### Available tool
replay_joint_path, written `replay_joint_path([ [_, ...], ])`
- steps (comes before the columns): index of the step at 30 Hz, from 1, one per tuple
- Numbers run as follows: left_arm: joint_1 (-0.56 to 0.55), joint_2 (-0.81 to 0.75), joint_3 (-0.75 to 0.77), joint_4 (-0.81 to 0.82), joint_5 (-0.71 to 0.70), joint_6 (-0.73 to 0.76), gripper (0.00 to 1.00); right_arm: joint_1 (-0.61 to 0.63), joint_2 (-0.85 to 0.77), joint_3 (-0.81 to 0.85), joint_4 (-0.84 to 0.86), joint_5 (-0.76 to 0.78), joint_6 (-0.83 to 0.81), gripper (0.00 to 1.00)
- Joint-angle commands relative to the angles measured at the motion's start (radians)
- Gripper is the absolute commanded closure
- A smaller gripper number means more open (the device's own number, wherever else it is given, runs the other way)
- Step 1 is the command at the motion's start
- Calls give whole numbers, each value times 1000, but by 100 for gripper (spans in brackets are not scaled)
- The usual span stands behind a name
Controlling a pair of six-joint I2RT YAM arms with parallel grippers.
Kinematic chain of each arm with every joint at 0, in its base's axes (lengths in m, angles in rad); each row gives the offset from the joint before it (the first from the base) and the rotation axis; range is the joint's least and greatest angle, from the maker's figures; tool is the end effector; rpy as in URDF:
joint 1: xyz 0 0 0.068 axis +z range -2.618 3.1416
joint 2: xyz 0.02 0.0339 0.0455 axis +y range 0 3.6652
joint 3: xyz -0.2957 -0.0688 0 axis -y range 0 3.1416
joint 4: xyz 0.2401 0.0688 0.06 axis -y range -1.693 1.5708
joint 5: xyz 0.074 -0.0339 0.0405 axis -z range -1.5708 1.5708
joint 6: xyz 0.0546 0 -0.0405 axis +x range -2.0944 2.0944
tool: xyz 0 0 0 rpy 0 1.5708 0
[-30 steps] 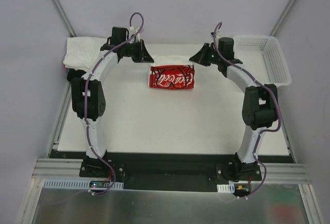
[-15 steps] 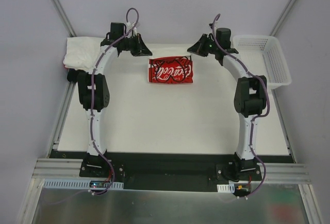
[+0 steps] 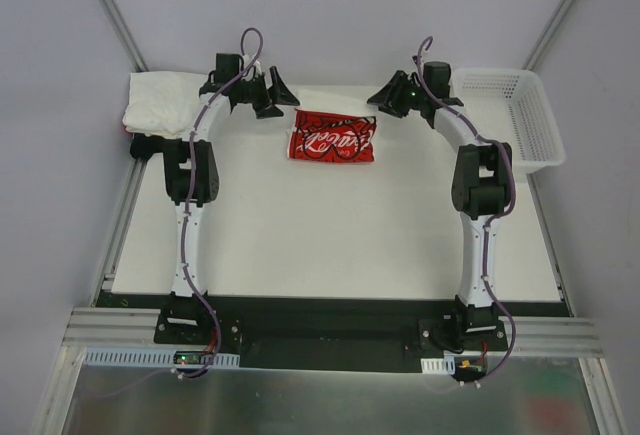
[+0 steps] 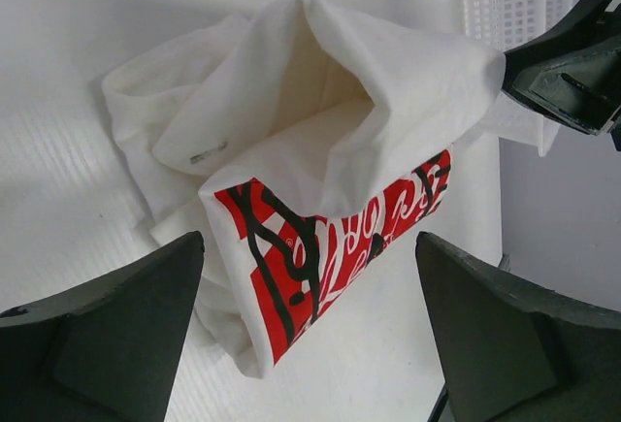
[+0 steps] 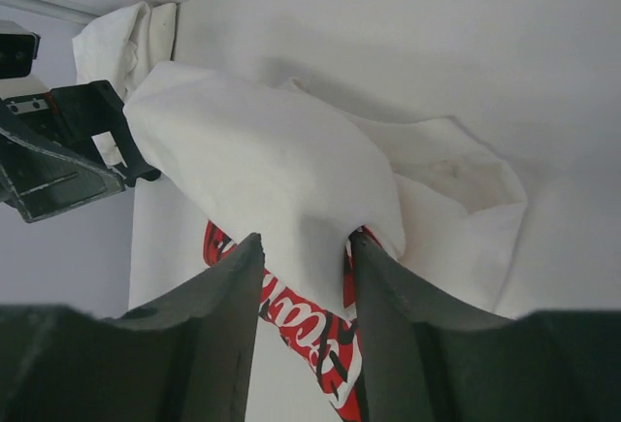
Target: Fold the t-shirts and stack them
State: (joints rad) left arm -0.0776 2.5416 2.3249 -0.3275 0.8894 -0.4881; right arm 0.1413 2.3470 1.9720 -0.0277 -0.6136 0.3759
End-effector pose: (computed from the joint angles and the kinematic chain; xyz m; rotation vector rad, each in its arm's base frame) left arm 0.5991 -0.0891 0.2313 0.1222 2.1356 -1.2703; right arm 0.5715 0.1130 0.2459 -0.1793 2.0067 0.9373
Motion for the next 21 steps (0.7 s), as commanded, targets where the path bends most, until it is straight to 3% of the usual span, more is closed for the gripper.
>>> replay_joint_path([
  [1,4,-55,-15,39,37,-7,11,-9,-23,-12,20,-3,15,44],
  [4,4,-110,-68,39,25,19,10,-22,-43,-35,18,-2,1,33],
  [7,9,-164,-105,39,-3,54,9,-34,-86,-74,15,23,-26,29],
  [13,45,-211,-56,9,17,62,7,-65,-175,-93,6,40,-58,29],
  [21,35,-417,-274,8,-13,121,6,-65,-379,-312,78,54,-46,29],
])
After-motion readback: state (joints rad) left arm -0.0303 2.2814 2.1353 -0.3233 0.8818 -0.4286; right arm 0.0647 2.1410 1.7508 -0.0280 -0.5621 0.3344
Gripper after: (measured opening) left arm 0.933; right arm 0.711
